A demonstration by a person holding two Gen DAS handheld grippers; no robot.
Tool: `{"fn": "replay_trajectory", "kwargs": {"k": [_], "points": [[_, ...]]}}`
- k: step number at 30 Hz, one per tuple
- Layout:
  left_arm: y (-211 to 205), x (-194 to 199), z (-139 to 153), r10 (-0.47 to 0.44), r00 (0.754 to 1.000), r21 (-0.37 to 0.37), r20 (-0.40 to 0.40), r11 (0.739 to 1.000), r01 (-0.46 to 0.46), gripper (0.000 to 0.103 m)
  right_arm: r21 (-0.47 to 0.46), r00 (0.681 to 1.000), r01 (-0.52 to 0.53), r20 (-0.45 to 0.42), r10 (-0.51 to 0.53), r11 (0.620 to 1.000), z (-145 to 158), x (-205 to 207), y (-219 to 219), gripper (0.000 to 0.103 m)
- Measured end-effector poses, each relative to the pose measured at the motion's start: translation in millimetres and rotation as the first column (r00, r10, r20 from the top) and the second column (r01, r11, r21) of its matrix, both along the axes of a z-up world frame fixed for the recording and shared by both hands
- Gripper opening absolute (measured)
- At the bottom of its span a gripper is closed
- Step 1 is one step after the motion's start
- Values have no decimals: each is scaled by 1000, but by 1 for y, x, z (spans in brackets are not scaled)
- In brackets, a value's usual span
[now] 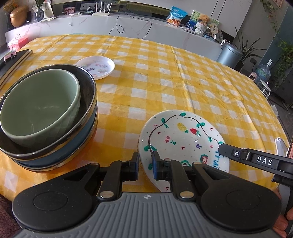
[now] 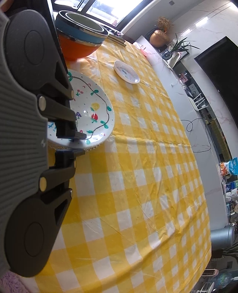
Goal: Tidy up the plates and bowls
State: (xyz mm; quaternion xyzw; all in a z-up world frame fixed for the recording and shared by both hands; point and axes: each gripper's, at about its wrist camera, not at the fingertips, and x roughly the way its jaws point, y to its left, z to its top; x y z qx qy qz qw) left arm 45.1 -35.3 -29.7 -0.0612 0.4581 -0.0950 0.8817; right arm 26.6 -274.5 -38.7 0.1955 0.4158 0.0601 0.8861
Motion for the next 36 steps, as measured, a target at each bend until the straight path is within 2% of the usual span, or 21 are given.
{"fn": "replay_trajectory", "kwargs": {"k": [19, 22, 26, 29, 33, 36], "points": [[-15, -4, 1, -31, 999, 109, 30, 994, 27, 15, -105, 999, -22, 22, 24, 994, -1, 1, 14, 9], [-17, -4, 0, -44, 999, 132, 29, 990, 40, 15, -109, 999, -28, 18, 31, 994, -2, 3, 15, 17], [-19, -6, 1, -52, 998, 137, 34, 989, 47, 17, -103, 999, -32, 22, 35, 994, -2, 3, 16, 21], [-17, -8, 6, -57, 997, 117, 44, 992, 51, 22, -73, 999, -17, 47, 21, 997, 1, 1, 10, 21], [-19, -8, 18, -80, 995, 100, 53, 992, 74, 32, -56, 998, 0, 63, 3, 998, 4, 1, 6, 27], [-20, -2, 24, -101, 995, 91, 25, 991, 98, 34, -51, 998, 11, 61, -8, 999, 6, 1, 4, 29]]}}
